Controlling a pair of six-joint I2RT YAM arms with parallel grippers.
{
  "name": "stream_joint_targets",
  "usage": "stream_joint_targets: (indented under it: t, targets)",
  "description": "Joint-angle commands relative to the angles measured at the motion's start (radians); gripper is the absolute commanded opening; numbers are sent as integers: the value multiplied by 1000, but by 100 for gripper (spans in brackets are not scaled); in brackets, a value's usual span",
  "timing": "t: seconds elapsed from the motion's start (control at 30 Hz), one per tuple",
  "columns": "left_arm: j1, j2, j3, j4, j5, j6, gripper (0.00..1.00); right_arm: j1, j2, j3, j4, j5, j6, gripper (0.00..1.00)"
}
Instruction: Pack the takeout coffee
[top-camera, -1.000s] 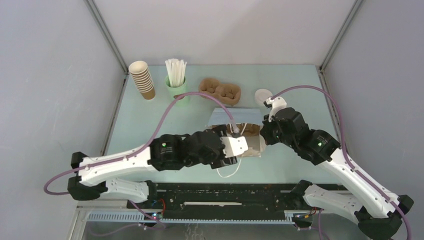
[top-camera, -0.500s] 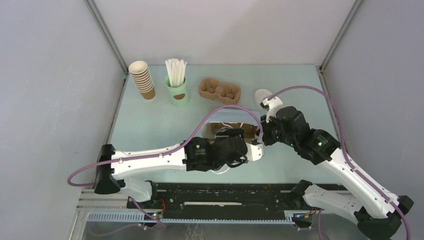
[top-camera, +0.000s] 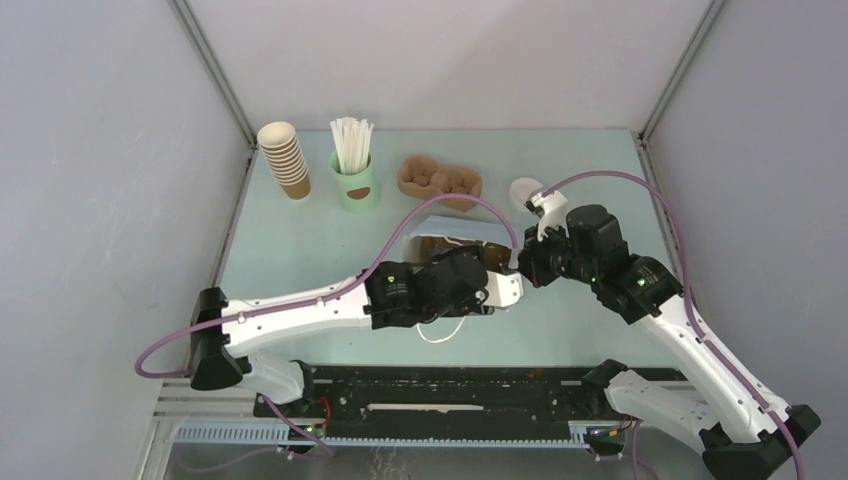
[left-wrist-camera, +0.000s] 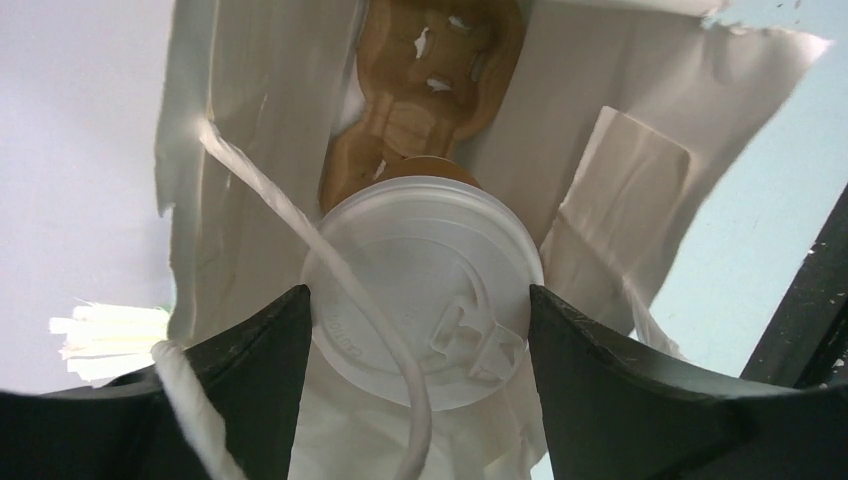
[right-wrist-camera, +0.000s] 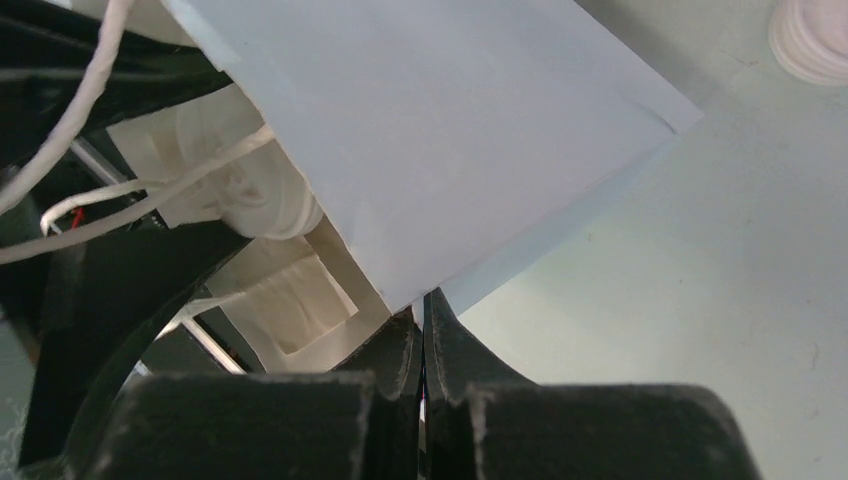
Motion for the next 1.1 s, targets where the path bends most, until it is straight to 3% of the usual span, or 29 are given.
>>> stream_joint_targets:
  t: [0.0, 0.47, 0.83, 1.07]
  targets:
    - [34, -50, -49, 14, 36, 8, 50, -15, -18, -14, 67, -120, -40, 0]
    - [103, -306, -175, 58, 190, -55, 50, -15, -24, -18, 82, -151, -41, 0]
    - [105, -278, -242, 83, 230, -13, 50, -15, -38, -18, 96, -159, -44, 0]
    - [107, -184, -196, 109, 192, 35, 51, -15, -27, -17, 114, -198, -55, 0]
